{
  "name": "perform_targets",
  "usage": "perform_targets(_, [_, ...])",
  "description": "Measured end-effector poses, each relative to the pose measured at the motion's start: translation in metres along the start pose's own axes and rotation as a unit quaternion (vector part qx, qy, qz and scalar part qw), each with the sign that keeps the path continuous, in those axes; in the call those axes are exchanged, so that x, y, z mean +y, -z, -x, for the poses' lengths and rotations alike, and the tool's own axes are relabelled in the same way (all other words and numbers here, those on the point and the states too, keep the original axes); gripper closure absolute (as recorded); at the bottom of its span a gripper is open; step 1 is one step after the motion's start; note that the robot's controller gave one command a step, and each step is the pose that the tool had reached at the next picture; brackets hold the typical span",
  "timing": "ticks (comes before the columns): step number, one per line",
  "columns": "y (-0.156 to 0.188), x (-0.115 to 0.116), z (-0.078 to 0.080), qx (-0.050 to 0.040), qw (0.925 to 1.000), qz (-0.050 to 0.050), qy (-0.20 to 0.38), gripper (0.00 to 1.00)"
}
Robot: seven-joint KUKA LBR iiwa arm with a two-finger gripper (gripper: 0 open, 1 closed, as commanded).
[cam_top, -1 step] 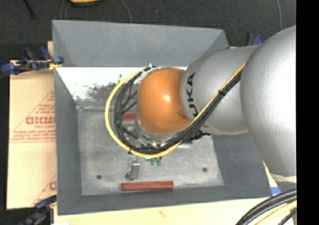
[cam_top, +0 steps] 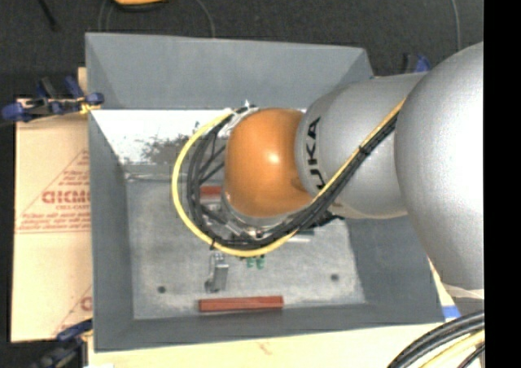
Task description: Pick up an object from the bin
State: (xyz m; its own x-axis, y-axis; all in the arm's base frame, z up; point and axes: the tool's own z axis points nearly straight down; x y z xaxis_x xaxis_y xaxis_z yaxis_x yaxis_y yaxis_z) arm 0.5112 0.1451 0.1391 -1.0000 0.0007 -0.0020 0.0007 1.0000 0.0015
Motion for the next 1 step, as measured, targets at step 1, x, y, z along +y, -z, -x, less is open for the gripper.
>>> perform_targets(1, [-0.0232, -0.0409, 0.0004, -0.0011, 0.9998, 0.001, -0.019, 0.00])
